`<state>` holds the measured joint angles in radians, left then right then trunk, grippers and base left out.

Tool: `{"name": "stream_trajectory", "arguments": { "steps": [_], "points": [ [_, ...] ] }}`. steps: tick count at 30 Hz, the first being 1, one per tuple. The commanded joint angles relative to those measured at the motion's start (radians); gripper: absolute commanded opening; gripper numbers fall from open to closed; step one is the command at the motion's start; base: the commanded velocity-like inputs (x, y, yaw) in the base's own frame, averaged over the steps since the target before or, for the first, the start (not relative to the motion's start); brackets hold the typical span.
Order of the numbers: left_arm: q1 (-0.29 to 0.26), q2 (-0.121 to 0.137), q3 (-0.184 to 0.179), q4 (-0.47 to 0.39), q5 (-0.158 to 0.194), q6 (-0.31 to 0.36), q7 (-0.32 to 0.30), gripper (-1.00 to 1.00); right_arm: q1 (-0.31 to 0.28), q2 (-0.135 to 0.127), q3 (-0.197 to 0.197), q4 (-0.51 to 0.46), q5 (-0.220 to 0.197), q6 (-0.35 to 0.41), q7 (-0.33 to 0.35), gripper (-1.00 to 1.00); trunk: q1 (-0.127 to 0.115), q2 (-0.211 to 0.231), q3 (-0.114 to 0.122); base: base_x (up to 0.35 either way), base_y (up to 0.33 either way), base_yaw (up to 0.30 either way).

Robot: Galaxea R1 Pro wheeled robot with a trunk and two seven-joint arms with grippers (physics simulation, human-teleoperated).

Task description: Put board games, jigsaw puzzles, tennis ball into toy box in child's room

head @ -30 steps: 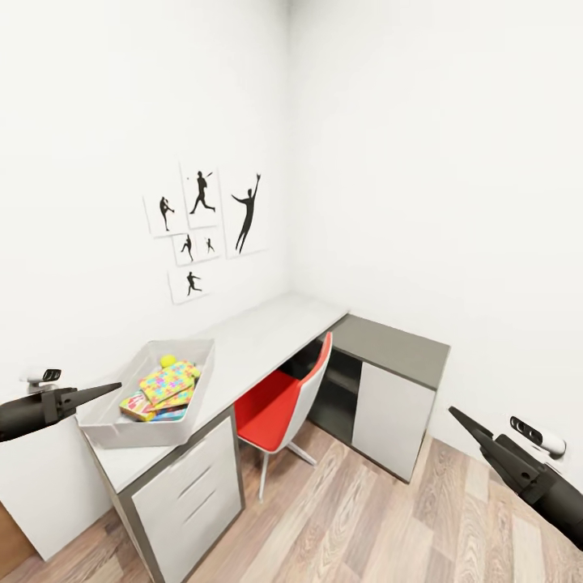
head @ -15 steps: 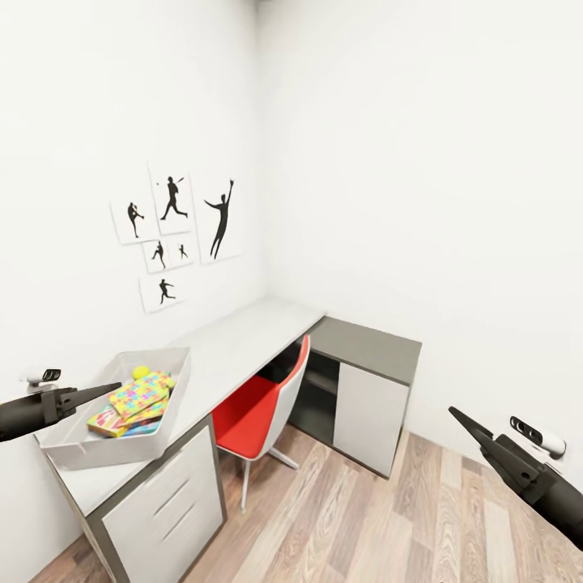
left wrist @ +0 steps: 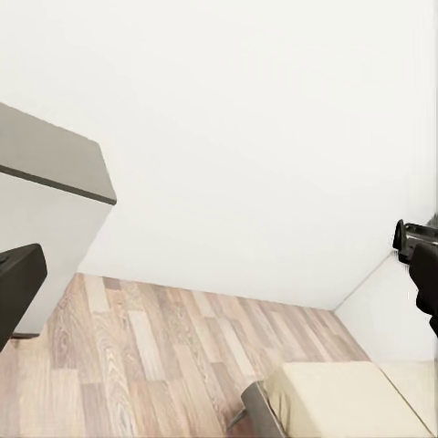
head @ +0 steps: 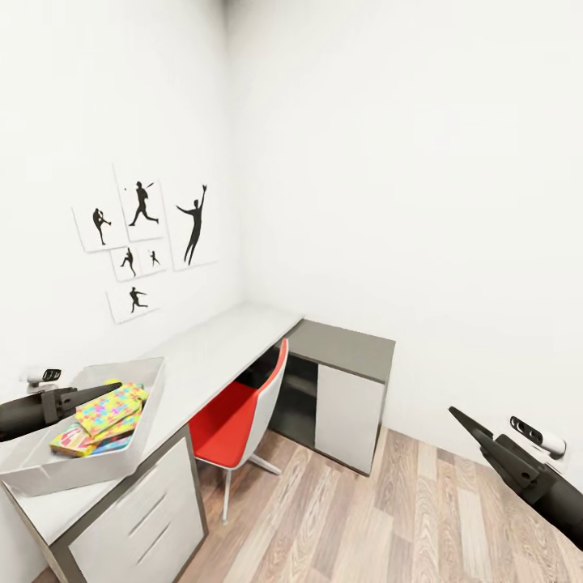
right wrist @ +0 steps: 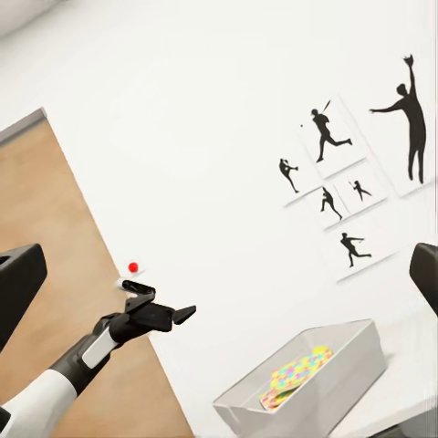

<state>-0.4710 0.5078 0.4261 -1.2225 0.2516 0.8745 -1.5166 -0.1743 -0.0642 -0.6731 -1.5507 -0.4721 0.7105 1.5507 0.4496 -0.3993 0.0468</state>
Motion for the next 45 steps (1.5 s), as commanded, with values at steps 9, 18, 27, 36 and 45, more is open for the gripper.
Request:
{"name": "stream_trajectory", "arguments": {
  "steps": [9,18,27,36,45],
  "points": [
    [0.0,0.0,-0.001,0.0,0.0,0.011,-0.004,1.0,-0.001,0.0,0.0,0.001,0.0,0.011,0.003,1.0,0.0,-0.001,0.011,0.0,0.0,-0.206],
    [0.0,0.0,-0.001,0.0,0.0,0.011,-0.004,1.0,-0.001,0.0,0.0,0.001,0.0,0.011,0.002,1.0,0.0,-0.001,0.021,0.0,0.0,-0.206],
    [0.0,0.0,0.0,0.0,0.0,0.011,-0.004,1.0,-0.001,-0.001,0.0,0.001,0.0,0.011,0.002,1.0,0.0,-0.001,0.032,0.0,0.0,-0.206],
    [0.0,0.0,0.0,0.0,0.0,0.011,-0.004,1.0,-0.001,-0.002,0.0,0.002,0.001,0.011,0.001,1.0,0.0,-0.001,0.043,0.0,0.046,-0.206],
    [0.0,-0.001,-0.001,0.0,-0.001,0.011,-0.004,1.0,-0.001,-0.005,0.0,0.009,0.005,0.009,-0.004,1.0,0.0,-0.001,0.054,0.0,0.016,-0.206]
  ]
}}
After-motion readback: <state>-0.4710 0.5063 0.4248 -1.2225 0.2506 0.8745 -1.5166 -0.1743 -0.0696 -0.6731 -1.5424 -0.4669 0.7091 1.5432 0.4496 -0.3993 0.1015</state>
